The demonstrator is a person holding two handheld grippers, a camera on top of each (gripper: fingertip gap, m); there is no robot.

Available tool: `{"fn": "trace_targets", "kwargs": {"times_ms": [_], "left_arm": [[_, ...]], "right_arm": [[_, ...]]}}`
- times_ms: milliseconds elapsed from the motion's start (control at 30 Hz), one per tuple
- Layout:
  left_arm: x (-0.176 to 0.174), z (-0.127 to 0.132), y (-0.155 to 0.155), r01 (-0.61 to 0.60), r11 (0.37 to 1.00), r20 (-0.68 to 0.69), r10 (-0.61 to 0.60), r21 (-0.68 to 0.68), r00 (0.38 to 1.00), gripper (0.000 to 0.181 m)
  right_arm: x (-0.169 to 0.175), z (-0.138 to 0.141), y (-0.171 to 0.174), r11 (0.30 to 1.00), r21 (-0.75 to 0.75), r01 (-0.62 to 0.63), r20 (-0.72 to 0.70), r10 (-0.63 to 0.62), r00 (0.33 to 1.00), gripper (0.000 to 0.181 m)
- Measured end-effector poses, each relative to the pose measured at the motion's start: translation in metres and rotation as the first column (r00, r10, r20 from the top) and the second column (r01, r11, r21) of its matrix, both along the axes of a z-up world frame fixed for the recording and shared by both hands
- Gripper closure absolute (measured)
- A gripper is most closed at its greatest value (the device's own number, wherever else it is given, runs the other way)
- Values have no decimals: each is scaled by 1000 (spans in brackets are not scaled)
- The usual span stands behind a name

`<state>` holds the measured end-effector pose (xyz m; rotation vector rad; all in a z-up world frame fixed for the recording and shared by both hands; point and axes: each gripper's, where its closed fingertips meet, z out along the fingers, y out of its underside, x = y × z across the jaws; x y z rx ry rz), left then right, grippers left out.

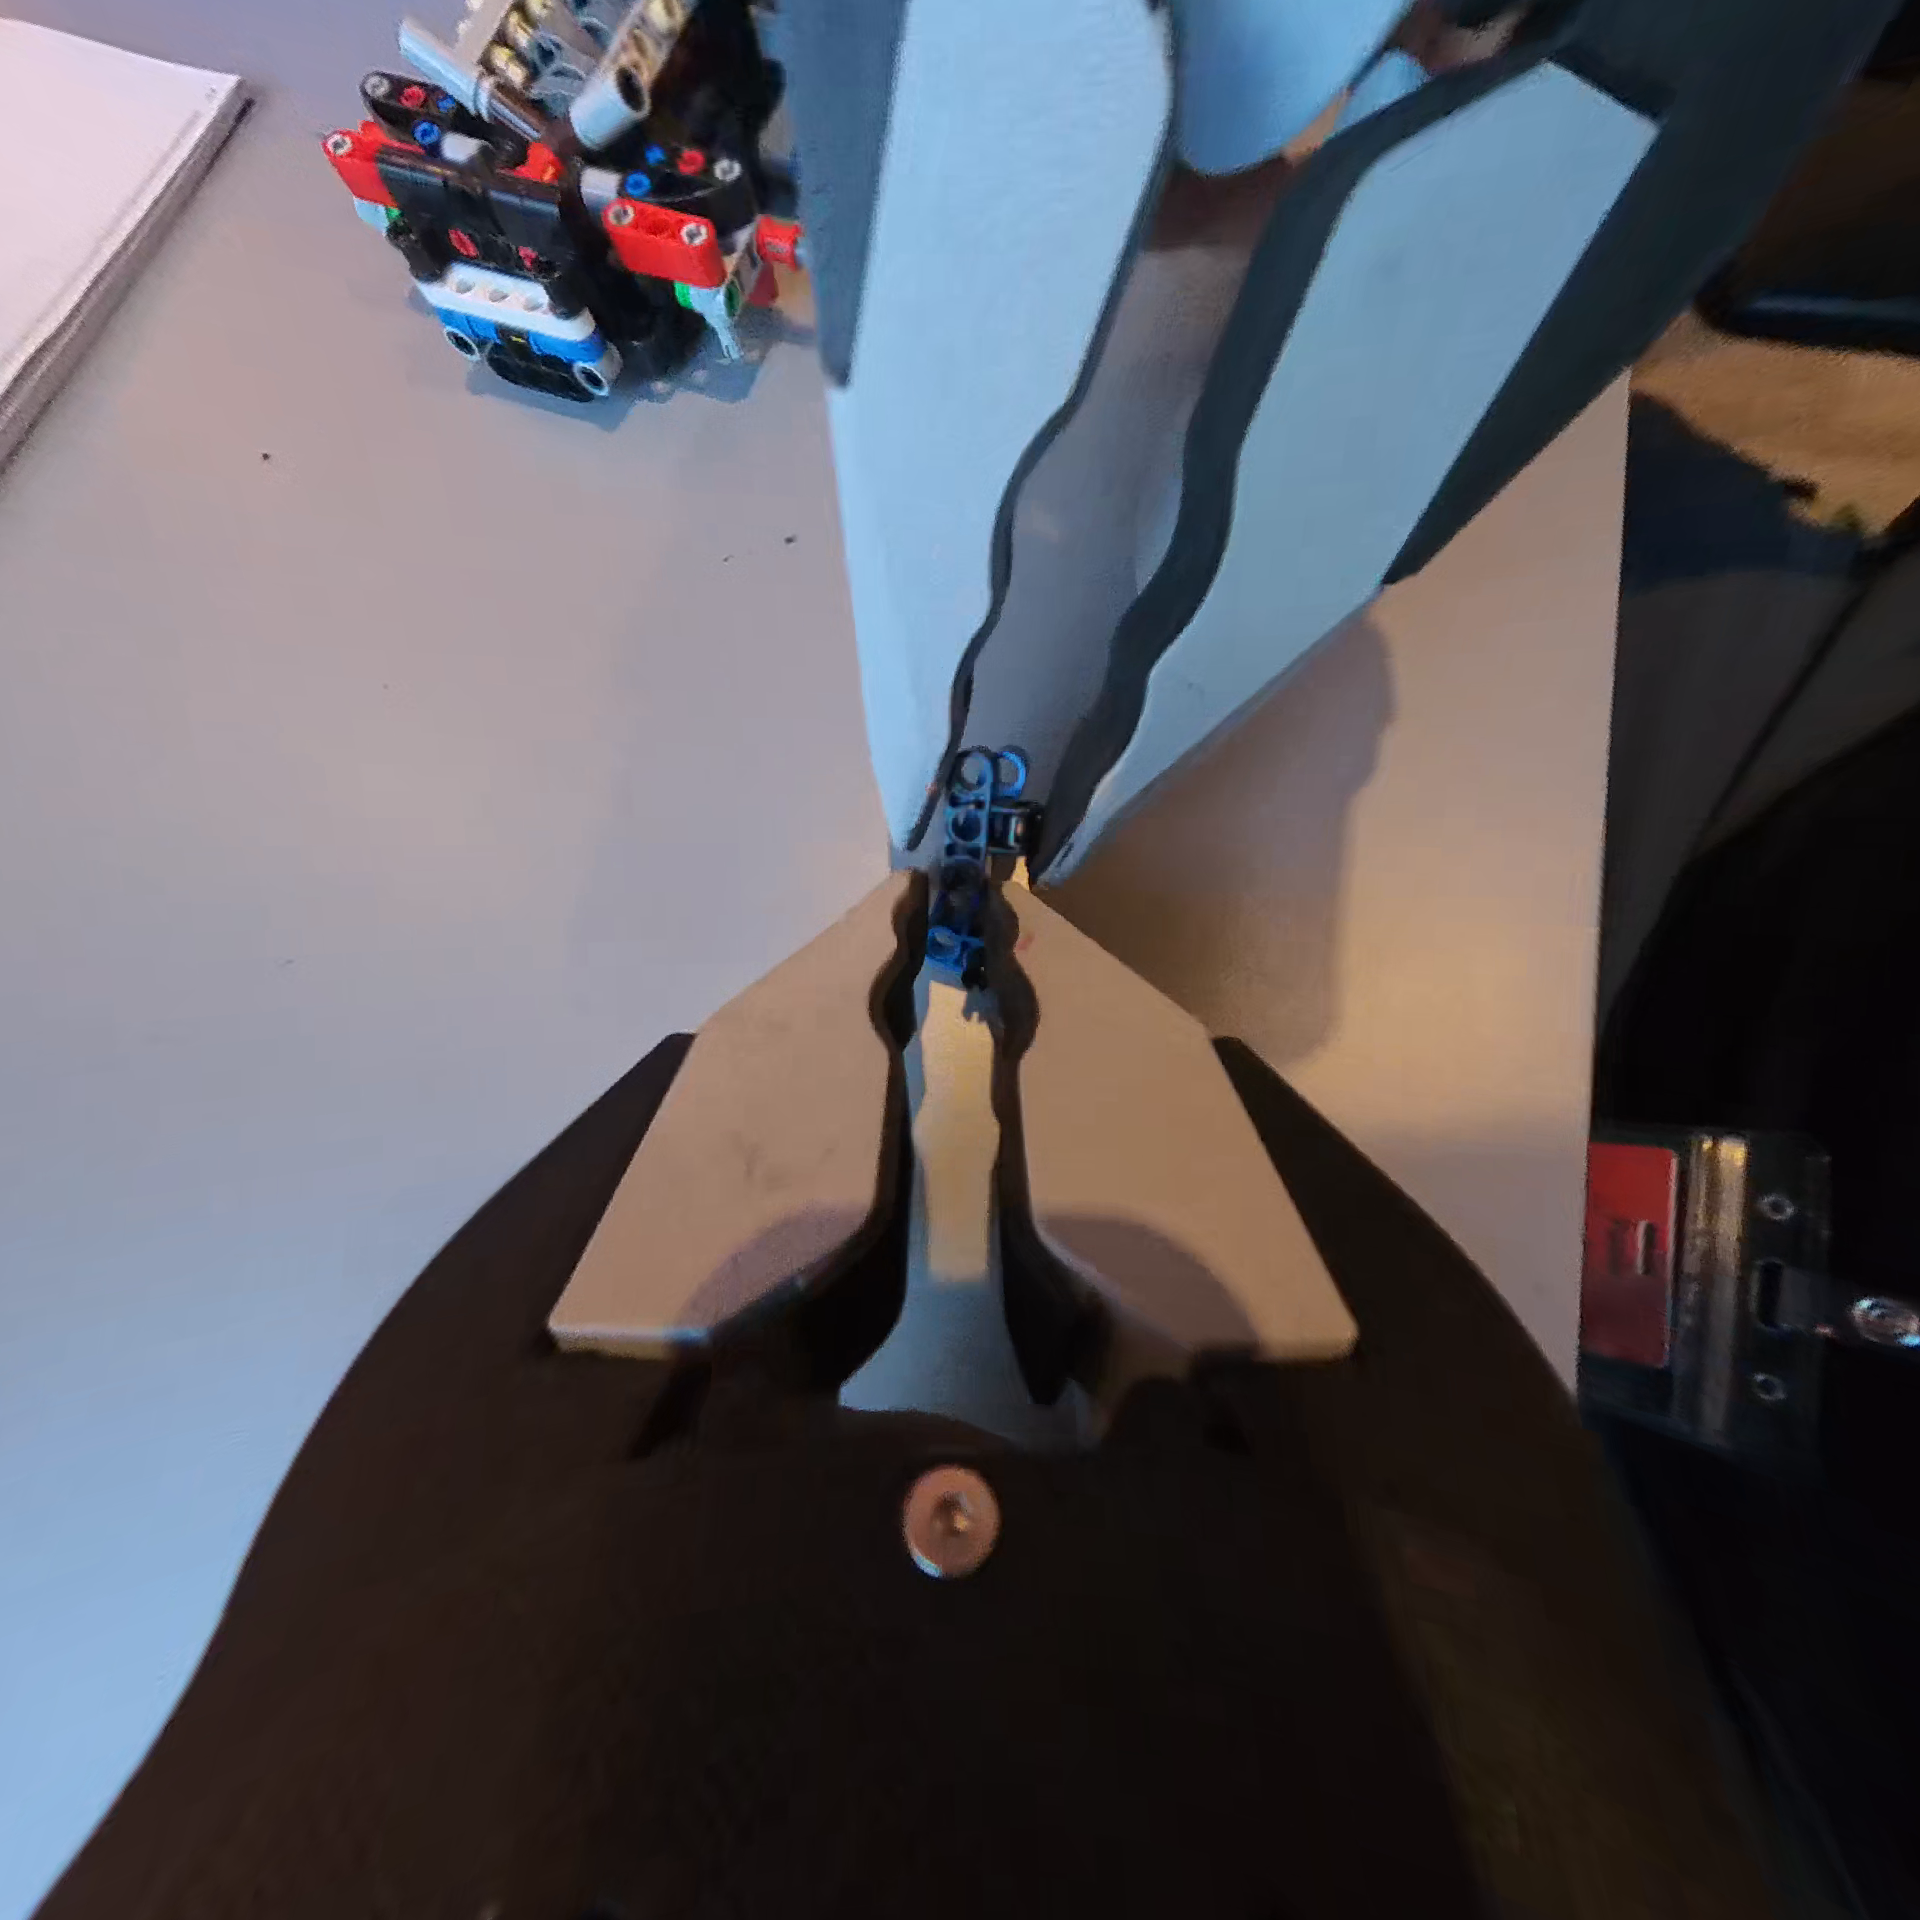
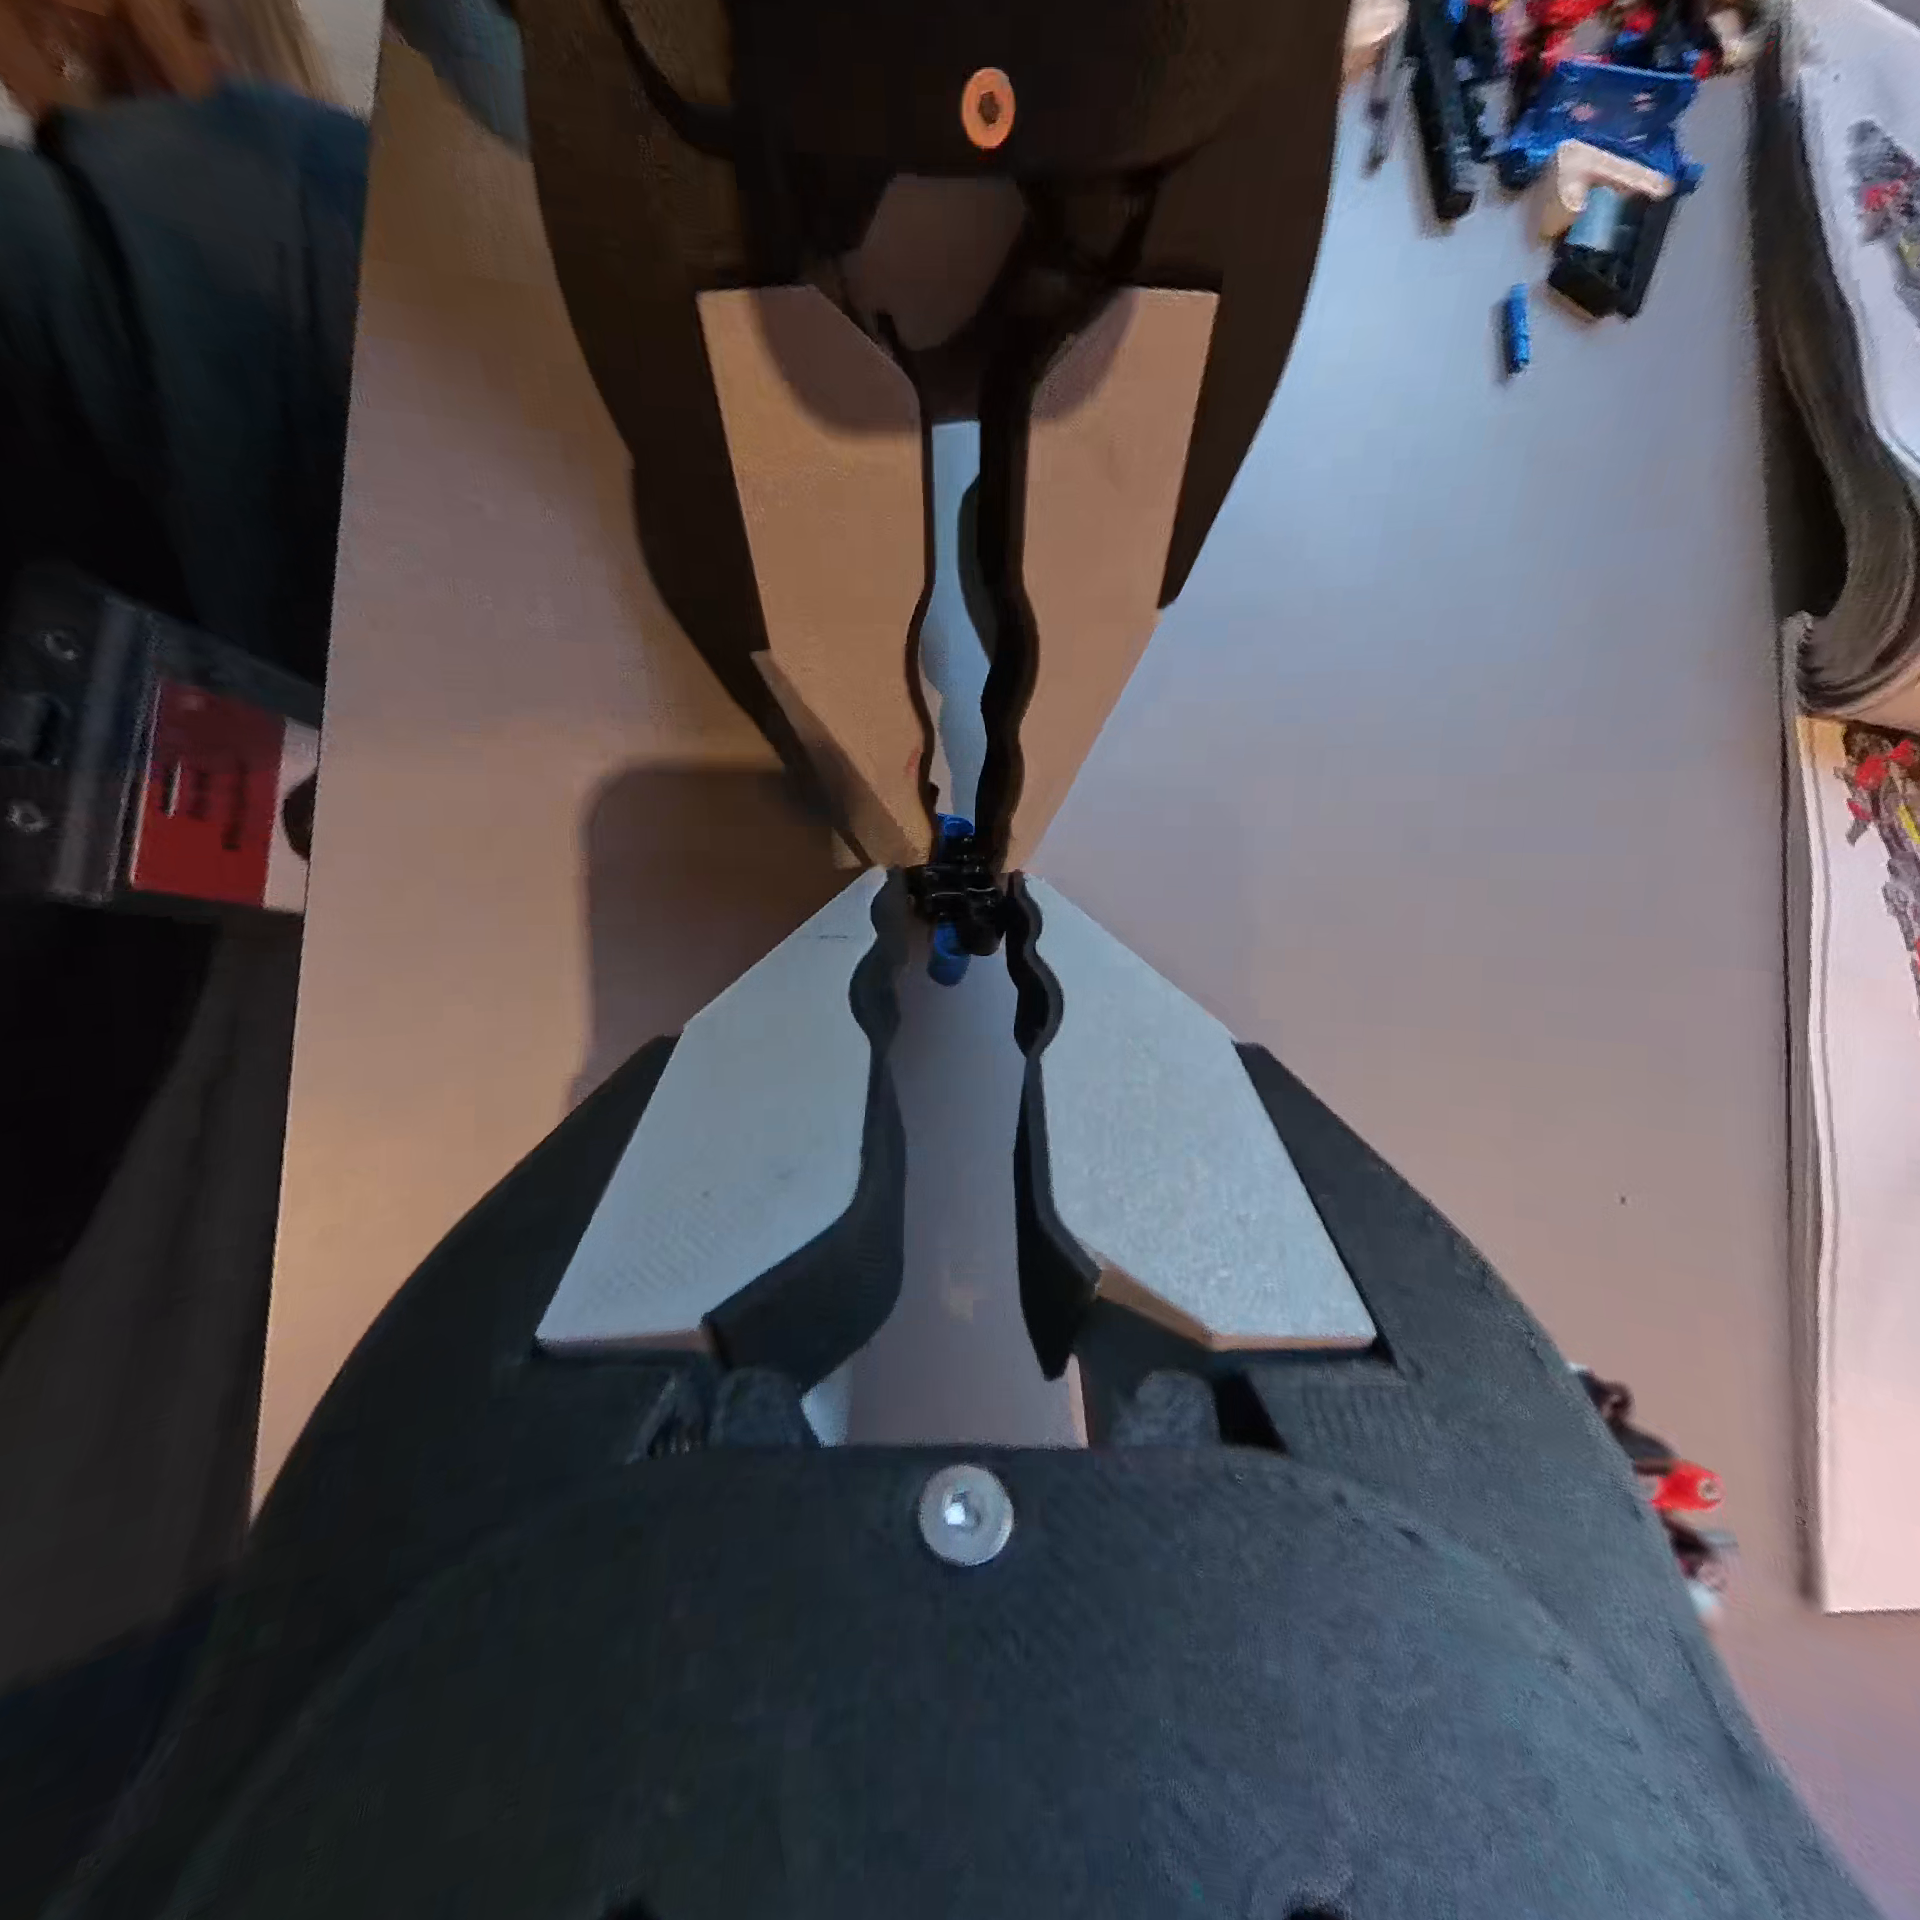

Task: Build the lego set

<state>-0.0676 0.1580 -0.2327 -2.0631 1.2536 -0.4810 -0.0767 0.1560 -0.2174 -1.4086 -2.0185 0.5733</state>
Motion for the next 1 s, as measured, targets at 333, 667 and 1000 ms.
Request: {"fn": "trace_targets", "kwargs": {"times_ms": [333, 667, 1000], "left_arm": [[3, 14, 2, -49, 998, 154, 55, -39, 986, 174], [3, 25, 11, -84, 983, 307, 132, -163, 943, 174], [48, -1, -7, -30, 1000, 35, 31, -4, 999, 177]], "right_arm": [[0, 15, 1, 935, -307, 176, -206, -246, 947, 168], [-7, 32, 13, 861, -465, 205, -261, -354, 898, 169], [-37, 59, 20, 759, -644, 95, -385, -429, 817, 181]]}}
